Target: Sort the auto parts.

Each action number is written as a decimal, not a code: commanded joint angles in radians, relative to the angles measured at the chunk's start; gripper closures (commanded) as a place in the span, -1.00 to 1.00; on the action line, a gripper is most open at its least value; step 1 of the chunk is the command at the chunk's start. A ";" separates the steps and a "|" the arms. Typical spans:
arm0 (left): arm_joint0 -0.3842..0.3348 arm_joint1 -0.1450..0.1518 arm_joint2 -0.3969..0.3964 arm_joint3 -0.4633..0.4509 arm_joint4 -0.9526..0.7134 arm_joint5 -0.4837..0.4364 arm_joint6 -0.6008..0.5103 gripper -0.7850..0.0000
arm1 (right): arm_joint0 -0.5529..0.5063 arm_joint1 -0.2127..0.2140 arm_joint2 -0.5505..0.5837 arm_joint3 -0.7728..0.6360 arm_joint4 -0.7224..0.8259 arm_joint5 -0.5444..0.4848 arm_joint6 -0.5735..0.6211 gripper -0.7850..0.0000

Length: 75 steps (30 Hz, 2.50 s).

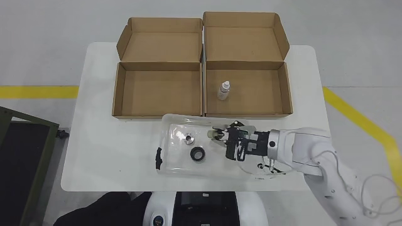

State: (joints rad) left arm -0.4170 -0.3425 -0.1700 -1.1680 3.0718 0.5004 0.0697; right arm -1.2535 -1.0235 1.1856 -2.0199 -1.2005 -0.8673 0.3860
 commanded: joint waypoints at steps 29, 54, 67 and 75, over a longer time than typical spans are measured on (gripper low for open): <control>0.000 0.000 0.000 0.000 0.000 0.000 0.000 -1.00 | 0.020 0.019 0.211 -0.026 0.286 -0.063 -0.282 1.00; 0.000 0.000 0.000 0.000 0.000 0.000 0.000 -1.00 | 0.085 0.017 0.160 0.055 0.260 -0.096 -0.268 1.00; 0.000 0.000 0.000 0.000 0.000 0.000 0.000 -1.00 | 0.062 0.020 0.090 0.081 0.186 -0.074 -0.150 1.00; 0.000 0.000 0.000 0.000 0.000 0.000 0.000 -1.00 | 0.072 0.020 0.070 0.142 0.124 -0.015 -0.092 1.00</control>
State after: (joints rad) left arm -0.4170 -0.3425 -0.1700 -1.1680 3.0718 0.5004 0.0697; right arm -1.1820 -1.0040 1.2565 -1.8822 -1.0515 -0.8972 0.2760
